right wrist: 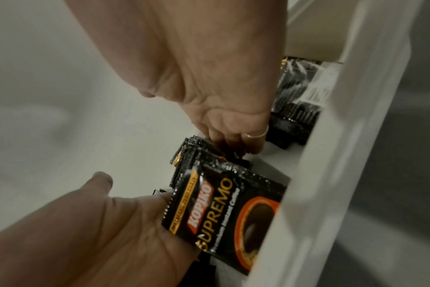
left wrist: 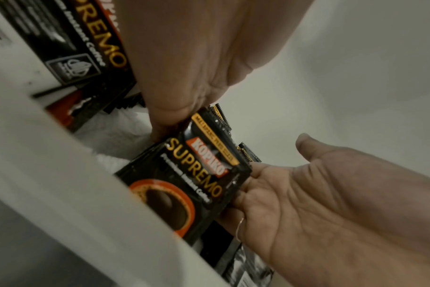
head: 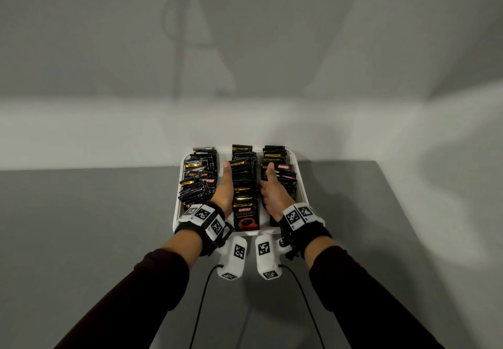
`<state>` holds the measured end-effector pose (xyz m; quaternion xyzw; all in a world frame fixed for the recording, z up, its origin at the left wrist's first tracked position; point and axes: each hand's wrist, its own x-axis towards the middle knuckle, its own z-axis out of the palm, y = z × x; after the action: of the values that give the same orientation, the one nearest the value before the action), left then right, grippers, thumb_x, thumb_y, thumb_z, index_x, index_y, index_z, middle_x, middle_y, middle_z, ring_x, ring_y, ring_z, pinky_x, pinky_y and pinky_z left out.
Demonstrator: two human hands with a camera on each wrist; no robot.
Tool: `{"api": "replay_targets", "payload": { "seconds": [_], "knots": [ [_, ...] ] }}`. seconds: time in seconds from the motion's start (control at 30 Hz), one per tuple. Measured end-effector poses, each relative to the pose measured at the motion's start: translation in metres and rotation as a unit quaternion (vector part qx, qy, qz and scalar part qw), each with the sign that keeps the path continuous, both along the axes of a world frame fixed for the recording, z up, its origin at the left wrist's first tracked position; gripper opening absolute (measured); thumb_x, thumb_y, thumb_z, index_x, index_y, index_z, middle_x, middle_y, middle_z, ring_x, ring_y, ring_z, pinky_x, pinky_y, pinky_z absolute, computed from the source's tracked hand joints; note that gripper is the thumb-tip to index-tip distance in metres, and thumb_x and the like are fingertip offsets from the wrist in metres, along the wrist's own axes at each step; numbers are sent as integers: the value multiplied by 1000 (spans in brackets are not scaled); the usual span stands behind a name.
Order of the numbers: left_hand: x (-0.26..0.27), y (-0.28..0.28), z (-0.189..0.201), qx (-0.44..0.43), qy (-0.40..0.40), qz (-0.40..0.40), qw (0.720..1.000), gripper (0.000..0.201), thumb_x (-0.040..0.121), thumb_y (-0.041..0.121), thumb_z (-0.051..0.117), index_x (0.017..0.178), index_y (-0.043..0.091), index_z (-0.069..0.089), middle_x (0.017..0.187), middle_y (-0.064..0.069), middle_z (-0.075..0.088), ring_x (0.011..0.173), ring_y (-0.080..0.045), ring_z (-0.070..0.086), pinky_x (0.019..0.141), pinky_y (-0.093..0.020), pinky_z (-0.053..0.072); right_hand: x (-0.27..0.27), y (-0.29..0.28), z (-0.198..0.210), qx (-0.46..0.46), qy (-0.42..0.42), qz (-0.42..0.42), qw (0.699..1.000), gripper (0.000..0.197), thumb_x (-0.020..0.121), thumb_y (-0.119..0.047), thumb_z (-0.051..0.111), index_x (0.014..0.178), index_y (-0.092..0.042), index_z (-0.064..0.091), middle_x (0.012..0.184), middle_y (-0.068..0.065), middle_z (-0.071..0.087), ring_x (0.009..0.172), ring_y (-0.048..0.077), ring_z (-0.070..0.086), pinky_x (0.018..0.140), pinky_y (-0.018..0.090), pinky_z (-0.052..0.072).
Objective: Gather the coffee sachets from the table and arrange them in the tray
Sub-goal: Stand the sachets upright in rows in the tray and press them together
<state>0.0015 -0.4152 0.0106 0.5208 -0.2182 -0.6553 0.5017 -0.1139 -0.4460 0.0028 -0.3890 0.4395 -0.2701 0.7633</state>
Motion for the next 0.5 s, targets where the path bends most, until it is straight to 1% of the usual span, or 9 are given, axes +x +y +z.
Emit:
{"api": "replay_targets", "payload": {
  "seconds": [0.07, 0.13, 0.17, 0.2, 0.23, 0.27, 0.3, 0.4, 0.5],
  "knots": [
    [1, 0, -1, 3, 1, -12, 1000, 82, 90, 64, 7, 135, 7, 45, 133, -22, 52, 122, -33, 51, 109, -49, 34, -1, 0, -3, 11, -1, 9, 1000, 80, 91, -65, 11, 139, -8, 40, 141, 12, 46, 131, 22, 42, 101, 28, 33],
    [4, 1, -2, 5, 11, -21, 1000, 84, 89, 66, 6, 130, 8, 50, 127, -20, 57, 118, -31, 55, 105, -45, 40, 0, 0, -4, 10, 0, 10, 1000, 81, 91, -65, 11, 138, -7, 42, 138, 11, 49, 125, 20, 47, 96, 25, 38],
    [5, 1, -2, 7, 16, -28, 999, 84, 88, 68, 5, 125, 10, 54, 120, -16, 63, 111, -27, 60, 97, -40, 47, 0, -1, -4, 6, -4, 9, 1000, 81, 91, -65, 11, 137, -7, 44, 135, 10, 52, 119, 17, 51, 92, 23, 41],
    [7, 1, -1, 8, 20, -35, 999, 84, 87, 69, 4, 118, 13, 57, 112, -11, 68, 102, -21, 65, 86, -33, 53, 0, -1, -4, 1, -9, 5, 1000, 81, 91, -65, 11, 135, -8, 46, 133, 9, 54, 116, 16, 54, 92, 24, 43],
    [8, 1, -1, 7, 21, -41, 999, 82, 87, 69, 3, 112, 15, 60, 106, -5, 70, 93, -16, 69, 74, -26, 56, 1, -2, -5, -4, -13, 1, 1000, 80, 91, -64, 11, 135, -8, 47, 133, 10, 54, 118, 17, 53, 98, 28, 42],
    [9, 0, 0, 6, 22, -41, 999, 81, 87, 69, 3, 108, 17, 61, 104, 0, 70, 86, -12, 70, 65, -22, 56, 3, -2, -6, -9, -16, 0, 1000, 79, 91, -64, 11, 135, -9, 47, 134, 11, 54, 121, 19, 52, 104, 32, 38],
    [9, 0, 1, 3, 25, -38, 999, 79, 87, 69, 3, 106, 18, 61, 105, 2, 68, 83, -10, 71, 62, -20, 56, 4, -2, -8, -12, -18, 1, 1000, 78, 91, -64, 12, 135, -10, 48, 133, 12, 54, 122, 21, 51, 108, 36, 36],
    [8, -3, 2, 1, 41, -33, 999, 74, 89, 68, 6, 105, 20, 60, 105, 5, 66, 80, -10, 70, 61, -22, 55, 8, -3, -12, -13, -8, 8, 1000, 78, 91, -65, 14, 130, -10, 52, 128, 13, 58, 119, 24, 55, 107, 39, 37],
    [8, -5, 3, -2, 53, -34, 998, 72, 89, 67, 6, 100, 21, 60, 91, 5, 72, 74, -9, 71, 58, -22, 56, 8, -5, -14, -18, -1, 17, 1000, 81, 88, -68, 15, 131, -10, 52, 126, 11, 60, 117, 20, 56, 102, 35, 42]
  ]
}}
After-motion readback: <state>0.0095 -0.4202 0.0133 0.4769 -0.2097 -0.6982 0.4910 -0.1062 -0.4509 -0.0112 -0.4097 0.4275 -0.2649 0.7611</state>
